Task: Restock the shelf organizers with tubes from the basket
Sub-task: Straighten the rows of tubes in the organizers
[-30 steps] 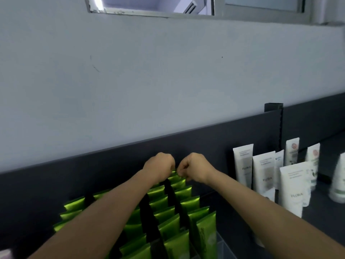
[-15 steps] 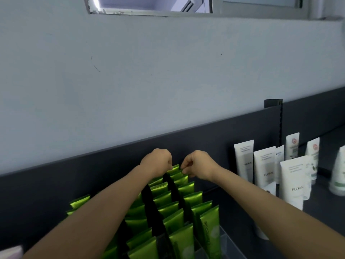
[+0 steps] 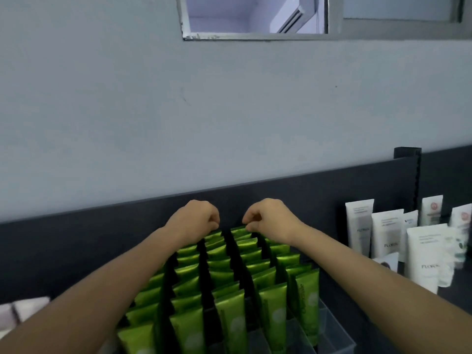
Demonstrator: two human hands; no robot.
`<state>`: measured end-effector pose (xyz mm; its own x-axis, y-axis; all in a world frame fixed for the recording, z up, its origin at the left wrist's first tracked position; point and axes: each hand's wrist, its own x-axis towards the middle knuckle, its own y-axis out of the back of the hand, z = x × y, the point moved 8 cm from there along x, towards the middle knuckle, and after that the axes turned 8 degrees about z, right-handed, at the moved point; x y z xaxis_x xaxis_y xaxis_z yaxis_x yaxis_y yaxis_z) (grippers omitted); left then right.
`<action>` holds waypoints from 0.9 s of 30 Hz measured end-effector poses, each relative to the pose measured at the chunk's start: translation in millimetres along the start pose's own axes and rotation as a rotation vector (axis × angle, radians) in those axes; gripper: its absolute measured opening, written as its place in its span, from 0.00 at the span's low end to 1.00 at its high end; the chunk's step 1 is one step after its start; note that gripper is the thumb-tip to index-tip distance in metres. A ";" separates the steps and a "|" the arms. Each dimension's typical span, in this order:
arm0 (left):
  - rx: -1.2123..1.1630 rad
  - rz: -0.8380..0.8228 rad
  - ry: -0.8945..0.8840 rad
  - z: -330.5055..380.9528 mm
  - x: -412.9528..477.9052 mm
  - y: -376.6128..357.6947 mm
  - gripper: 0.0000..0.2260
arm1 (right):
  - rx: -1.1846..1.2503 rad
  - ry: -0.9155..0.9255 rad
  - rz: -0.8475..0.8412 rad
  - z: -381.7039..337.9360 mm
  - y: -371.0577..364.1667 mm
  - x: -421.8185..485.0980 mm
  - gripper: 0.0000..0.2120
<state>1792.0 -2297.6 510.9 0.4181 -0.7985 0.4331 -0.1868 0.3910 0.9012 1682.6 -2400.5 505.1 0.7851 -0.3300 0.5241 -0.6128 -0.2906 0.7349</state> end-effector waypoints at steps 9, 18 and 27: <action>-0.030 0.056 0.106 -44.0 -67.9 27.1 0.05 | -0.269 0.182 -0.228 -46.3 -60.8 6.9 0.08; -0.062 0.080 0.089 -42.1 -85.7 25.7 0.06 | -0.335 0.145 -0.240 -37.5 -81.7 14.8 0.09; -0.077 0.047 0.092 -39.4 -85.4 19.0 0.07 | -0.316 0.121 -0.231 -32.6 -84.8 17.7 0.09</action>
<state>1787.8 -2203.9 490.4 0.4913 -0.7344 0.4682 -0.1404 0.4637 0.8748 1751.3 -2352.4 466.1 0.9155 -0.1749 0.3624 -0.3757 -0.0488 0.9255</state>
